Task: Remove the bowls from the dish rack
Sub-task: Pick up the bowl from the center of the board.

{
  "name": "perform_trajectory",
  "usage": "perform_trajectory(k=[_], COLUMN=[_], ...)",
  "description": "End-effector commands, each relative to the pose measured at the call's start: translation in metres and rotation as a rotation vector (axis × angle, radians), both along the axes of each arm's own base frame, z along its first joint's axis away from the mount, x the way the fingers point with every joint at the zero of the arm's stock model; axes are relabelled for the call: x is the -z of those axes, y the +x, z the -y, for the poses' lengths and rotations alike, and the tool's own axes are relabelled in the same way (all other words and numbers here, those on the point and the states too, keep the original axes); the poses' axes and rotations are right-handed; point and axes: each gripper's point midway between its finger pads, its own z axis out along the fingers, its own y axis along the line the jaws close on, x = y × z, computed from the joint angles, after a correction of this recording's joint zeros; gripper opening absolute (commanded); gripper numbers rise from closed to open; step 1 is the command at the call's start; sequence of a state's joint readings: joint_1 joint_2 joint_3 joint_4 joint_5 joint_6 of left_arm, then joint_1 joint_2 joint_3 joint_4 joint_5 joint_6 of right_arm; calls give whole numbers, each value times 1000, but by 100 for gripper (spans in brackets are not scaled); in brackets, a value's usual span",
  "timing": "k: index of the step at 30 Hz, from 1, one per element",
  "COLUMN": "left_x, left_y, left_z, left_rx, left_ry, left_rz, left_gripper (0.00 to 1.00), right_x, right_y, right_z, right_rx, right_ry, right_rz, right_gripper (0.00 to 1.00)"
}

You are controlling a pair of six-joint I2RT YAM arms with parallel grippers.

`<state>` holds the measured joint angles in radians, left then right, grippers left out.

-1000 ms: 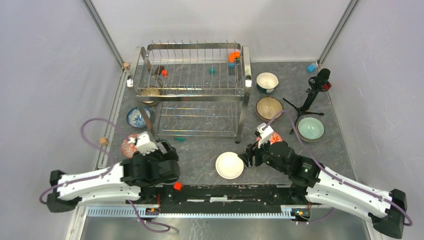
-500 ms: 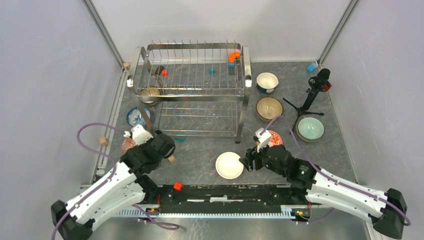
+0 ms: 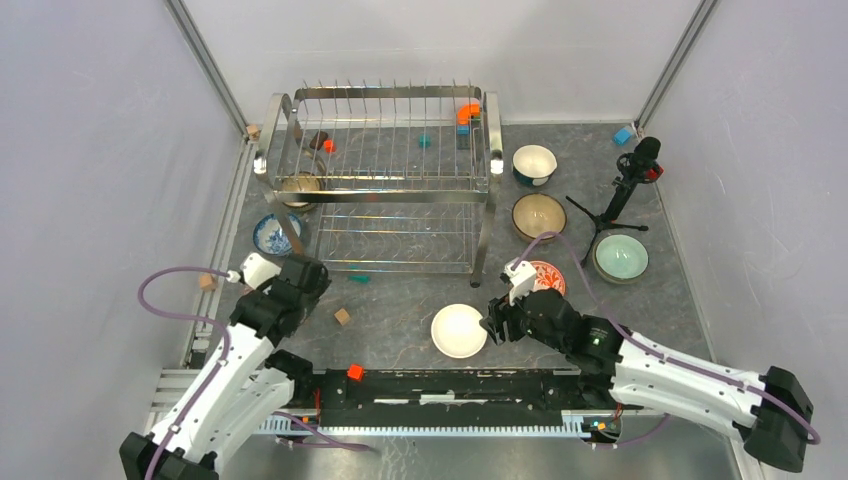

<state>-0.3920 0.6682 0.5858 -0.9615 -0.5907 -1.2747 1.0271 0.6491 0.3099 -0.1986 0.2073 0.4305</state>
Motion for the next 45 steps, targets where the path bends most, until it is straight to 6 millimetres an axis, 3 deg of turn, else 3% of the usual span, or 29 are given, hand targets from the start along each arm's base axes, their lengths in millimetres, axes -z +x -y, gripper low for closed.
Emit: perform_trajectory(k=[1, 11, 19, 25, 32, 39, 45], left_x=[3, 7, 11, -2, -15, -5, 5], left_y=[-2, -16, -12, -14, -24, -44, -56], left_z=[26, 48, 92, 129, 160, 195, 213], left_rx=[109, 279, 562, 700, 895, 1104, 1200], left_ry=[-107, -148, 4, 89, 96, -6, 67], left_rz=[-31, -17, -38, -14, 107, 142, 89], left_gripper=[100, 100, 100, 100, 100, 99, 91], right_x=[8, 25, 25, 18, 5, -1, -3], right_y=[1, -1, -2, 1, 3, 0, -3], right_z=[-1, -17, -32, -44, -62, -81, -90], right_rx=[33, 14, -15, -25, -55, -97, -117], right_ry=[-9, -18, -24, -28, -65, -95, -118], right_rz=[-47, -114, -161, -168, -145, -131, -127], right_gripper=[68, 61, 30, 0, 0, 0, 0])
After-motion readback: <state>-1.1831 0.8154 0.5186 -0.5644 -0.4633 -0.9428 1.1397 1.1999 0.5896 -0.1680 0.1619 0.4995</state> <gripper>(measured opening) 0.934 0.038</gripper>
